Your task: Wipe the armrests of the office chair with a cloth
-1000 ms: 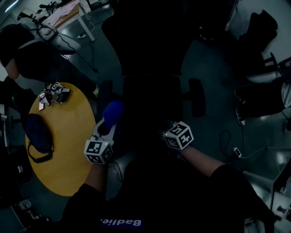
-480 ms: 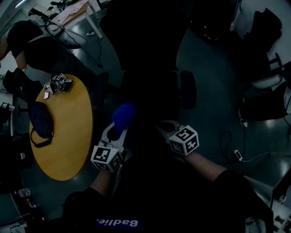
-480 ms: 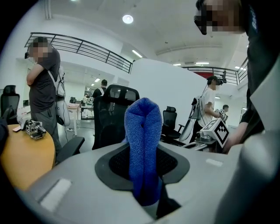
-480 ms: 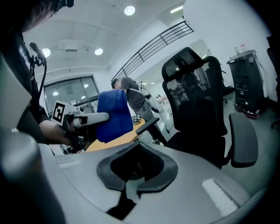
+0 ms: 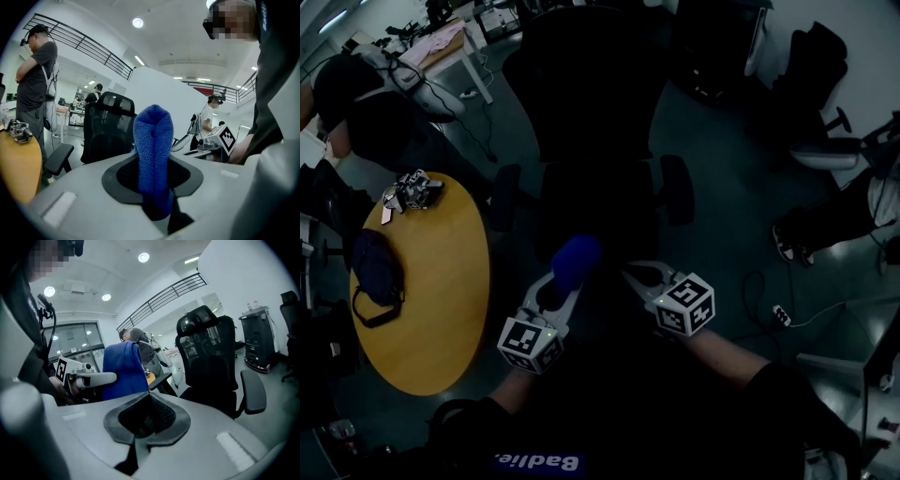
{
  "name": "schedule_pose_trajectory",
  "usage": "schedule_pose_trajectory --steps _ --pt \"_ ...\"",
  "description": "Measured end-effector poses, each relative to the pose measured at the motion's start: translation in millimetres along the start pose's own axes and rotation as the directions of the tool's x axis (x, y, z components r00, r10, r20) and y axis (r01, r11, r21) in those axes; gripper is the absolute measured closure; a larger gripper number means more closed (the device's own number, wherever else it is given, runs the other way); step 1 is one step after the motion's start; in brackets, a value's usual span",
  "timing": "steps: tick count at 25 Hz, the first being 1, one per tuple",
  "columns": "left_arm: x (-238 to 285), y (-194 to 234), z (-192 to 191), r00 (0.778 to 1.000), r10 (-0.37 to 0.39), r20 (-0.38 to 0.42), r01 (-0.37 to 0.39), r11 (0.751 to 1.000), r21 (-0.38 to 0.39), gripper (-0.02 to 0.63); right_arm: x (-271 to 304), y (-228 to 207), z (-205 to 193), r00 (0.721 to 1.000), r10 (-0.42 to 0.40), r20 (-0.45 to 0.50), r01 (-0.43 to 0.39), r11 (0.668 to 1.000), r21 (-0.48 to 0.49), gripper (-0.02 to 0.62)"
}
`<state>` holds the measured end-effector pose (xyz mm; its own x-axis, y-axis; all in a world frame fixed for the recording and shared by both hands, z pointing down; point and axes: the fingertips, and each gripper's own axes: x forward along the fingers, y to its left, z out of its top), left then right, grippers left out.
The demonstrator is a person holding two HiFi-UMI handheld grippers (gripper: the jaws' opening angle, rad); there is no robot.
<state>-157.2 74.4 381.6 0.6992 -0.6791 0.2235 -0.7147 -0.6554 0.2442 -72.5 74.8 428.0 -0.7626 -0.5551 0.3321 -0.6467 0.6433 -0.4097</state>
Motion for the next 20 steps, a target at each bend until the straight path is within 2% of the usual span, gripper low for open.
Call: schedule_pose_trajectory --steps 4,8,13,16,20 --pt "-35.2 9.1 3.8 0.998 -0.065 0.002 0.065 0.997 0.034 0.477 12.1 37.4 -11.5 0.998 -0.059 0.010 0.059 0.998 0.029 0.591" --pt "-72.3 18.6 1.6 0.991 -0.128 0.048 0.124 0.990 0.074 0.477 28.9 77.2 -21.3 0.992 -0.119 0.041 0.119 0.993 0.013 0.591" --pt "-100.3 16.3 5.4 0.978 -0.193 0.077 0.190 0.981 0.050 0.477 34.4 114.3 -21.9 0.978 -0.187 0.094 0.189 0.982 -0.011 0.591" --pt "-112.8 12.9 3.3 0.973 -0.218 0.079 0.216 0.976 0.038 0.477 31.7 132.5 -27.3 0.975 -0.205 0.088 0.208 0.978 -0.028 0.591" --pt "-119.6 -1.3 5.3 0.969 -0.233 0.079 0.228 0.972 0.058 0.477 20.8 142.4 -25.5 0.972 -0.202 0.117 0.210 0.975 -0.066 0.591"
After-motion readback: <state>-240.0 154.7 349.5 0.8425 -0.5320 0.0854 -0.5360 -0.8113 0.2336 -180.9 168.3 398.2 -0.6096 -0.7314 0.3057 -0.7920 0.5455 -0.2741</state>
